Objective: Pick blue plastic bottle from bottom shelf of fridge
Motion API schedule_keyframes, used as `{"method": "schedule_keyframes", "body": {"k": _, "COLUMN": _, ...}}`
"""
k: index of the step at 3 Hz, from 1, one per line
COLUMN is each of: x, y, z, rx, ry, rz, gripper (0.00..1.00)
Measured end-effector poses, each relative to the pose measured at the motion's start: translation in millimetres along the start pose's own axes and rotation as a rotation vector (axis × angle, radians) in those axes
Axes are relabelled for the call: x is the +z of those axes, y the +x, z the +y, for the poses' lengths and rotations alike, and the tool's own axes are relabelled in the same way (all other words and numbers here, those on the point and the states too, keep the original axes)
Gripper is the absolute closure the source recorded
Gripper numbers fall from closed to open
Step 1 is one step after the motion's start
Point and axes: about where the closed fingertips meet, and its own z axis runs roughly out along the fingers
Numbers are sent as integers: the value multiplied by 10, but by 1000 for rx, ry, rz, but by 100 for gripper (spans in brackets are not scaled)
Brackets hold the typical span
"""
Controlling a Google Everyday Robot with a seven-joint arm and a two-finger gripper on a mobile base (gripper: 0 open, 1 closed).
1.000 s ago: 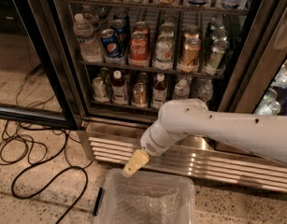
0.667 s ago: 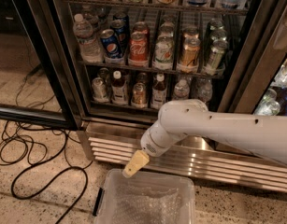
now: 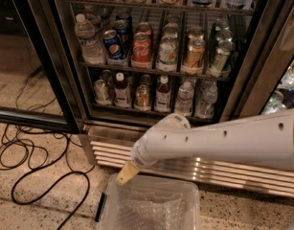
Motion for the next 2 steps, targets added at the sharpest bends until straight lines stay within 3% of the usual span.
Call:
{"method": "schedule_keyframes", "body": {"k": 1, "x": -26, "y": -298, "z": -326, "rx": -51, "ry": 127, "rz": -82, "gripper": 0}}
{"method": "schedule_keyframes", "body": {"k": 2, "x": -77, "y": -483, "z": -614, "rx": 35, "ry": 179, "rz": -154, "gripper": 0}}
